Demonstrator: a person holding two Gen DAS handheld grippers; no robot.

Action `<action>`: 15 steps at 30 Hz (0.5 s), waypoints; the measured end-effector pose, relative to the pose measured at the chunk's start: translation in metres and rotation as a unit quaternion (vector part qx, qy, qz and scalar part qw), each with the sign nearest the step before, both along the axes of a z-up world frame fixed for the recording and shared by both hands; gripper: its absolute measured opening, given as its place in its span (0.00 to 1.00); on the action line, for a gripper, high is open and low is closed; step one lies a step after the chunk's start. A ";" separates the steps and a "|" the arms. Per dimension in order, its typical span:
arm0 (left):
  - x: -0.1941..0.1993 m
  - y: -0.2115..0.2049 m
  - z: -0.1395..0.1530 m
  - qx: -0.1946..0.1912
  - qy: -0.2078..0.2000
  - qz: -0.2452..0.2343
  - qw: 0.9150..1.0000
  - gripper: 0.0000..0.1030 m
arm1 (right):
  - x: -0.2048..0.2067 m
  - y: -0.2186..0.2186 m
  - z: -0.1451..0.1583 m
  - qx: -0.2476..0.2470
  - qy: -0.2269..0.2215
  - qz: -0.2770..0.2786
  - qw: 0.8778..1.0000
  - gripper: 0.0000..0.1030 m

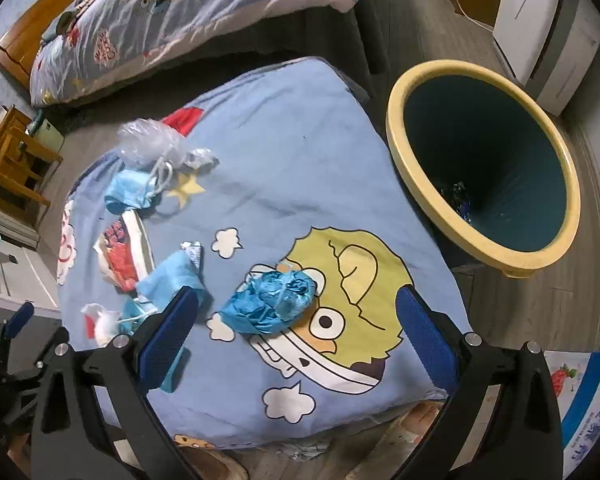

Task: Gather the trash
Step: 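Move both tools back over the cushion and grasp blue crumpled glove with right tool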

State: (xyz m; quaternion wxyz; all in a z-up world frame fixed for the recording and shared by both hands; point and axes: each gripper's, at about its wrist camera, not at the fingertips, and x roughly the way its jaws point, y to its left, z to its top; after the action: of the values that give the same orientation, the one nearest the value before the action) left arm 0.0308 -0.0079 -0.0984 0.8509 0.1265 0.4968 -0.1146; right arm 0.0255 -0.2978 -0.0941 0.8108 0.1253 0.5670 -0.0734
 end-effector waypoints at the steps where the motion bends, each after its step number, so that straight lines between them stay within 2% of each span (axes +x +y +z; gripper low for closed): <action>1: 0.000 0.001 -0.005 0.000 0.009 0.004 1.000 0.90 | 0.001 0.000 -0.004 0.006 0.004 0.000 1.000 0.94; 6: 0.000 -0.005 -0.019 -0.010 0.039 0.001 0.999 0.89 | 0.004 0.010 -0.019 0.011 0.026 0.017 0.999 0.92; 10: -0.003 -0.016 -0.032 -0.013 0.061 -0.017 0.998 0.87 | 0.009 0.022 -0.032 0.013 0.041 0.038 0.998 0.78; 11: -0.004 -0.018 -0.035 -0.010 0.066 -0.021 0.998 0.83 | 0.011 0.026 -0.037 0.012 0.048 0.050 0.998 0.76; 13: -0.004 -0.022 -0.043 0.000 0.080 -0.029 0.996 0.76 | 0.013 0.035 -0.045 0.002 0.058 0.070 0.996 0.65; 15: -0.003 -0.023 -0.047 0.005 0.090 -0.031 0.995 0.69 | 0.015 0.040 -0.050 -0.010 0.065 0.084 0.994 0.60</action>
State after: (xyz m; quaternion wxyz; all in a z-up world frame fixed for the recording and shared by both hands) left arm 0.0281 -0.0306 -0.1457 0.7980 0.1351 0.5680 -0.1492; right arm 0.0402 -0.2579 -0.1440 0.7771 0.0640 0.6258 -0.0192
